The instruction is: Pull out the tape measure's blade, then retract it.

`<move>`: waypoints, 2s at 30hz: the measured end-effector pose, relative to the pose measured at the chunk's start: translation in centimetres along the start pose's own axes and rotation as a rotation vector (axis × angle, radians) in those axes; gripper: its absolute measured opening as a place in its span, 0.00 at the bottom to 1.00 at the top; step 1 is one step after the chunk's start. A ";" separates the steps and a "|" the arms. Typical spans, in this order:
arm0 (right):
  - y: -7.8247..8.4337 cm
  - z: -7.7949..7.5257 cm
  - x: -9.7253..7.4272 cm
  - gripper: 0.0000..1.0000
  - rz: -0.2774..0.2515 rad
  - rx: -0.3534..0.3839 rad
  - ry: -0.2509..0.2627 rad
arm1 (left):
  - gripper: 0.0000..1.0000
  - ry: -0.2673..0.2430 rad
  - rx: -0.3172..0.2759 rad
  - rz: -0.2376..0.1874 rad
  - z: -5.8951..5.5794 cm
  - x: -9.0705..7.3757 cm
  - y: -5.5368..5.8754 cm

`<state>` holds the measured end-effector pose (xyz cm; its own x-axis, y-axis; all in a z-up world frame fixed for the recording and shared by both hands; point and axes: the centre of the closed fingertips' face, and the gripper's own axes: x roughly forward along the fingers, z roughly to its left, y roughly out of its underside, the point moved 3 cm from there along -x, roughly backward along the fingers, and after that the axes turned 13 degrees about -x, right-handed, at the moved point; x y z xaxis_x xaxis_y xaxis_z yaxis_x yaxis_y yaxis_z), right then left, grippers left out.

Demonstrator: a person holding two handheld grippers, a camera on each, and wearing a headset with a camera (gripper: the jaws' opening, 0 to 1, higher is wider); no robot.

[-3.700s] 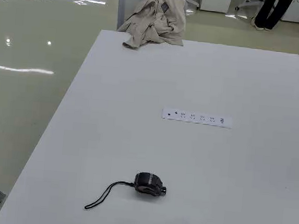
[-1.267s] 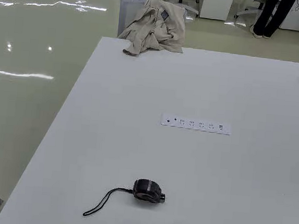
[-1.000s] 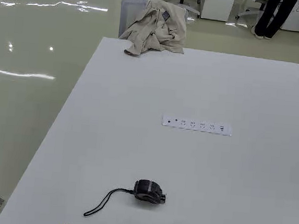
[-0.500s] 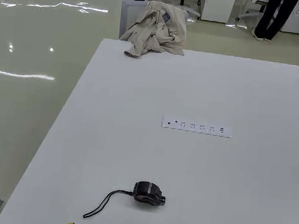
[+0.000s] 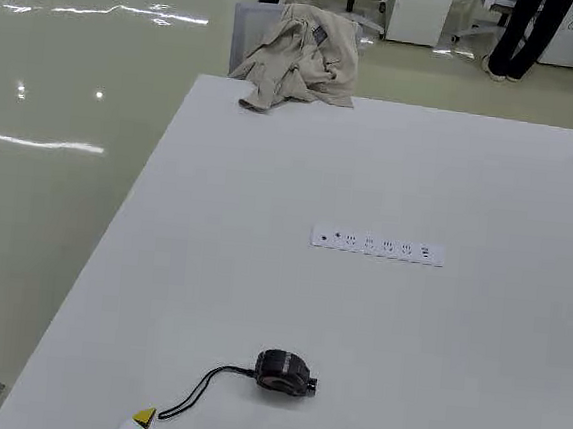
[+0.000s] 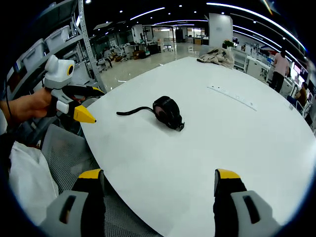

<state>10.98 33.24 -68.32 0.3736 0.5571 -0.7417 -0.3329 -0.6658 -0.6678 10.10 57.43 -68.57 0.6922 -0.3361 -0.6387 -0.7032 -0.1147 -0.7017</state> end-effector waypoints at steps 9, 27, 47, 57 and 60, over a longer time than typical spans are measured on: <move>0.3 -0.5 0.7 0.95 0.017 -0.044 -0.015 | 0.98 0.024 0.039 0.020 0.4 0.9 -0.2; -0.4 -1.4 3.2 0.91 0.014 -0.150 -0.066 | 0.96 0.109 0.147 0.024 -0.4 3.9 -2.5; -0.4 -2.4 5.4 0.85 0.035 -0.279 -0.139 | 0.92 0.197 0.291 0.091 -0.4 6.7 -3.4; -1.4 -3.0 6.8 0.80 0.019 -0.348 -0.166 | 0.90 0.229 0.361 0.119 -0.6 8.0 -4.4; -1.6 -3.2 7.2 0.79 0.020 -0.366 -0.170 | 0.90 0.241 0.381 0.120 -0.8 8.4 -4.8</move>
<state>16.93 36.73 -72.34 0.2117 0.5955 -0.7749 0.0027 -0.7932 -0.6089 19.12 54.39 -70.32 0.5203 -0.5389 -0.6625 -0.6352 0.2743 -0.7220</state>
